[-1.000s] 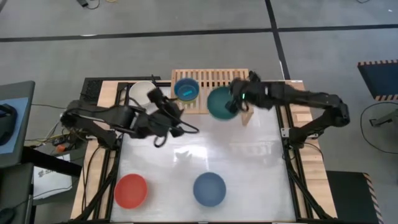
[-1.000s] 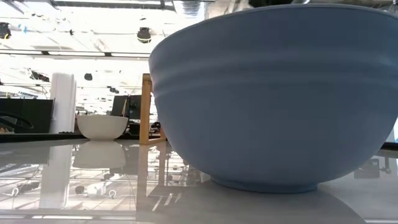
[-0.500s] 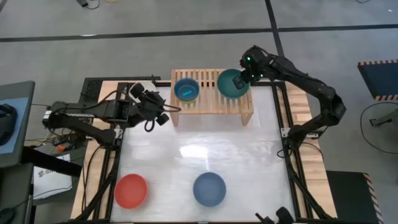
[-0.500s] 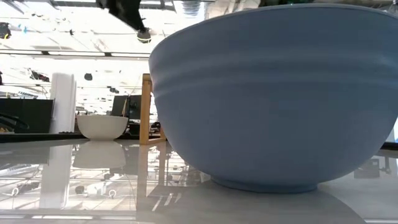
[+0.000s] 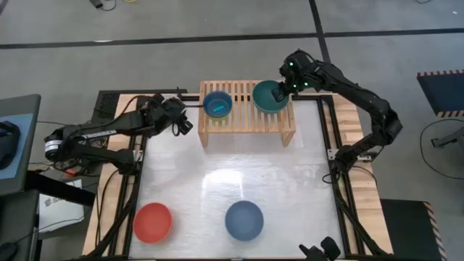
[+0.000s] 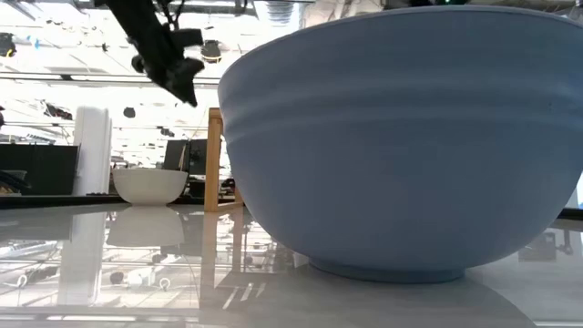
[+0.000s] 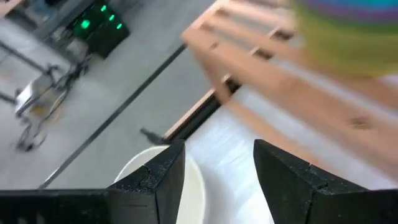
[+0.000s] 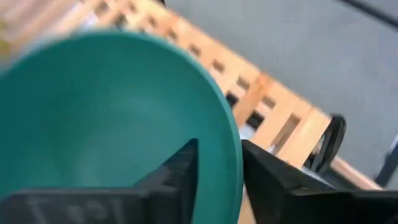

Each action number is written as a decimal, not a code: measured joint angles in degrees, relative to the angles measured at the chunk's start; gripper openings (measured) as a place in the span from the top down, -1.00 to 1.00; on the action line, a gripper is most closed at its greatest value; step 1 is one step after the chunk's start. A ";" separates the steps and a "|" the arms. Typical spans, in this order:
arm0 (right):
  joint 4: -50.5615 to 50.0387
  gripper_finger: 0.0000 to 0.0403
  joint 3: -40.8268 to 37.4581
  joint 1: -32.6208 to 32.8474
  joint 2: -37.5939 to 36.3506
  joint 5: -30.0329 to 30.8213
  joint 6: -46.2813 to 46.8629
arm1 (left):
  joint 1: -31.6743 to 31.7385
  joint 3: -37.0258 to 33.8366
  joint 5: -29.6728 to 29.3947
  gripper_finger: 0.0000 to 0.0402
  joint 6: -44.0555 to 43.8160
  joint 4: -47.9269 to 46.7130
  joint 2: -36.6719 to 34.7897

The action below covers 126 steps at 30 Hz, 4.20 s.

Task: Place and stack bowls onto a shelf
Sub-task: Put the large dark green bowl on the shelf, then stack the large white bowl on top of the large dark green bowl on the shelf

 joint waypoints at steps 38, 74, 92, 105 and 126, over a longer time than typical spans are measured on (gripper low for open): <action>3.45 -0.23 -17.70 9.72 -28.48 2.32 4.01 | 26.21 -0.62 25.19 0.41 4.26 -1.04 28.12; 20.19 -0.23 -15.48 23.13 -25.38 1.49 4.70 | -27.19 3.40 -15.92 1.00 37.10 -12.98 -5.24; 37.12 -0.23 -4.78 51.30 -9.13 28.48 -28.82 | -34.42 19.05 -40.85 1.00 62.03 3.56 26.82; 39.65 -0.23 1.71 52.20 1.16 44.96 -39.00 | -34.86 26.95 -40.18 1.00 66.09 3.61 34.69; 33.12 0.32 1.79 48.79 1.03 41.74 -34.39 | -37.86 26.85 -36.48 1.00 74.59 -1.29 35.07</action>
